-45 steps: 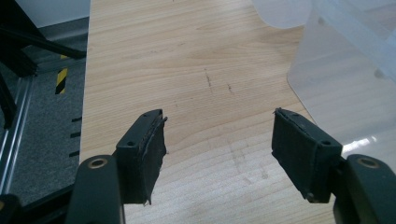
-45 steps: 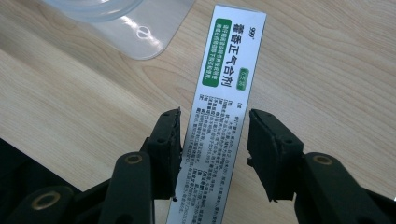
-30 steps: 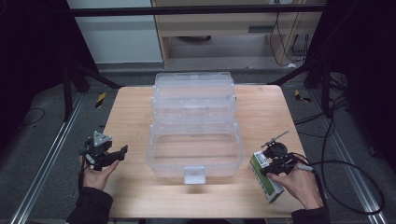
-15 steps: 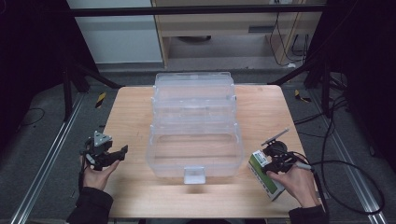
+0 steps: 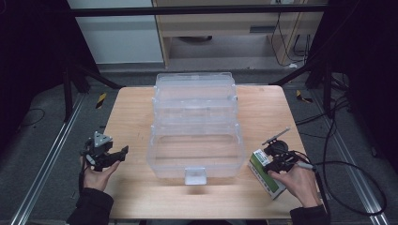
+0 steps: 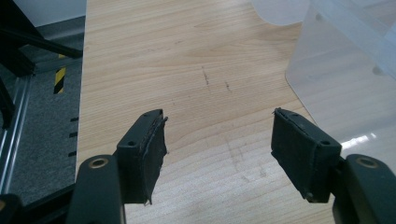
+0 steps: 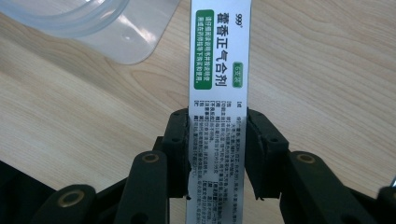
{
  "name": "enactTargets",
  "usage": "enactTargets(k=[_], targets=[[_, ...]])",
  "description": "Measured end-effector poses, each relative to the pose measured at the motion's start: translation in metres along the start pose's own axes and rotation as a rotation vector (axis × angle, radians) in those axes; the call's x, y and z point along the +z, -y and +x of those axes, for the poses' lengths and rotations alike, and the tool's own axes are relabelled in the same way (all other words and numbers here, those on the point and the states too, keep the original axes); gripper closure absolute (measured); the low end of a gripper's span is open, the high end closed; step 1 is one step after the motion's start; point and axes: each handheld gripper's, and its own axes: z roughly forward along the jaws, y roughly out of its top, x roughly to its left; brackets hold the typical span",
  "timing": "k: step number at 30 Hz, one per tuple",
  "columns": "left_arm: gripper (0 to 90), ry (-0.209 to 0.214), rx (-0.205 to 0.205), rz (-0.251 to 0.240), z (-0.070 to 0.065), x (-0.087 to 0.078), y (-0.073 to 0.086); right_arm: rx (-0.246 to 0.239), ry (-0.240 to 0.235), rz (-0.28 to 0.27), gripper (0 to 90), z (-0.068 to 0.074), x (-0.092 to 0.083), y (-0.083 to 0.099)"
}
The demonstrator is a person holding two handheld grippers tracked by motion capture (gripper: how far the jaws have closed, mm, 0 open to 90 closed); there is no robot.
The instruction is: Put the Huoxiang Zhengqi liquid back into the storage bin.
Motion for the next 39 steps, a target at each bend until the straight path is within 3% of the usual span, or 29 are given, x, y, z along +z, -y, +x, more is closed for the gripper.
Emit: enactTargets(k=[19, 39], targets=[[34.5, 0.0, 0.001, 0.003, 0.0, 0.001, 0.0, 0.032, 0.033, -0.115, 64.3, -0.009, -0.03, -0.006], [34.3, 0.003, 0.007, 0.01, -0.001, 0.003, 0.001, 0.019, 0.061, -0.243, 64.3, -0.014, -0.058, -0.014]])
